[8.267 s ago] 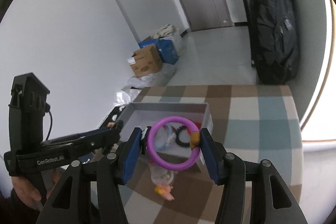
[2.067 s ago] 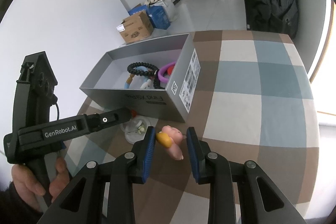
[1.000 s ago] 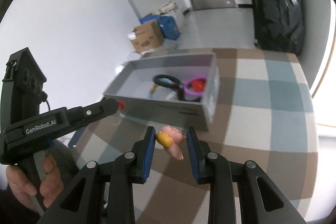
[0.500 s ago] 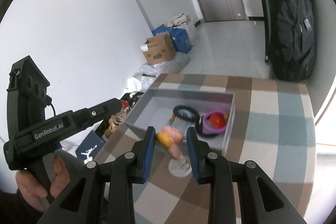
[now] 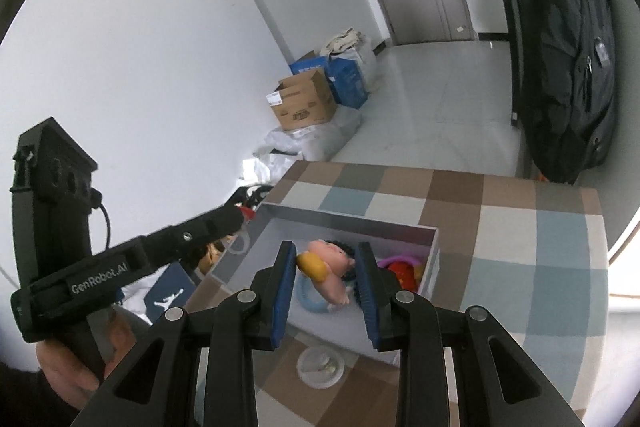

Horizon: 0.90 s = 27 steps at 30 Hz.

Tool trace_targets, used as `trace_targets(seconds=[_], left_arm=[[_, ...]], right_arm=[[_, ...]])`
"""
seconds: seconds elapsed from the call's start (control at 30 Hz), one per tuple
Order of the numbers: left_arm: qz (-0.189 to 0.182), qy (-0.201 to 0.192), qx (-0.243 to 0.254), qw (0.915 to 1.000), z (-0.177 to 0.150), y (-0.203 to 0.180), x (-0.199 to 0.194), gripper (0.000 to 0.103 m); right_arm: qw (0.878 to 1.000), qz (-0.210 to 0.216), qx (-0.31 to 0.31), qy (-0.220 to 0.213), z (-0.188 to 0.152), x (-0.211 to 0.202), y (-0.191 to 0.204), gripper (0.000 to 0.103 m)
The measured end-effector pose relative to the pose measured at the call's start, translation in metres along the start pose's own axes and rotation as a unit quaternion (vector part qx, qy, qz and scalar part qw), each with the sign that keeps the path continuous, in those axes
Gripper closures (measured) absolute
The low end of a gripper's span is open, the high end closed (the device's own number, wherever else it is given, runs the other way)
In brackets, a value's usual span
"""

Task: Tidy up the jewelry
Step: 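Grasp the red-capped badge with the left gripper while the right gripper carries the figure to the box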

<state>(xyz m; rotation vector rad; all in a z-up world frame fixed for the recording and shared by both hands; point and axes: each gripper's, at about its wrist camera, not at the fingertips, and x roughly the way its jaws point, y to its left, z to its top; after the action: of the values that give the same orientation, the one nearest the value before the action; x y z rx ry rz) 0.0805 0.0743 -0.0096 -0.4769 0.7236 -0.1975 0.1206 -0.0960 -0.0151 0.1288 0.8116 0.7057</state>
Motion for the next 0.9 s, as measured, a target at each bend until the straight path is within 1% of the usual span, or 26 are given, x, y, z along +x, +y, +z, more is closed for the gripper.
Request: trace_targets(seconds=[0.07, 0.23, 0.43, 0.57, 0.73, 0.8, 0.83, 0.9], left_arm=[[-0.001, 0.006, -0.006, 1.0000, 0.001, 0.001, 0.006, 0.088], [-0.001, 0.019, 0.002, 0.9998, 0.001, -0.001, 0.016, 0.088], [-0.003, 0.037, 0.008, 0.9993, 0.000, -0.005, 0.028, 0.088], [-0.001, 0.041, 0.010, 0.9991, -0.001, -0.006, 0.032, 0.088], [-0.006, 0.047, -0.007, 0.9988, 0.000, 0.000, 0.036, 0.088], [-0.014, 0.050, -0.020, 0.9985, 0.001, 0.002, 0.037, 0.088], [-0.025, 0.052, -0.025, 0.9981, 0.002, 0.003, 0.038, 0.088], [-0.029, 0.049, -0.026, 0.9980, 0.003, 0.002, 0.037, 0.088]], right_arm=[[1.000, 0.008, 0.004, 0.002, 0.000, 0.004, -0.004, 0.074], [1.000, 0.018, 0.019, 0.009, 0.002, 0.009, -0.013, 0.074], [0.999, 0.032, 0.033, 0.003, 0.007, 0.014, -0.022, 0.074], [0.999, 0.033, 0.040, 0.008, 0.009, 0.019, -0.027, 0.074], [0.998, 0.032, 0.056, 0.014, 0.007, 0.021, -0.034, 0.073], [0.997, 0.040, 0.065, 0.014, 0.007, 0.022, -0.037, 0.072], [0.996, 0.049, 0.073, 0.009, 0.008, 0.020, -0.038, 0.072], [0.995, 0.061, 0.076, 0.000, 0.010, 0.015, -0.038, 0.072]])
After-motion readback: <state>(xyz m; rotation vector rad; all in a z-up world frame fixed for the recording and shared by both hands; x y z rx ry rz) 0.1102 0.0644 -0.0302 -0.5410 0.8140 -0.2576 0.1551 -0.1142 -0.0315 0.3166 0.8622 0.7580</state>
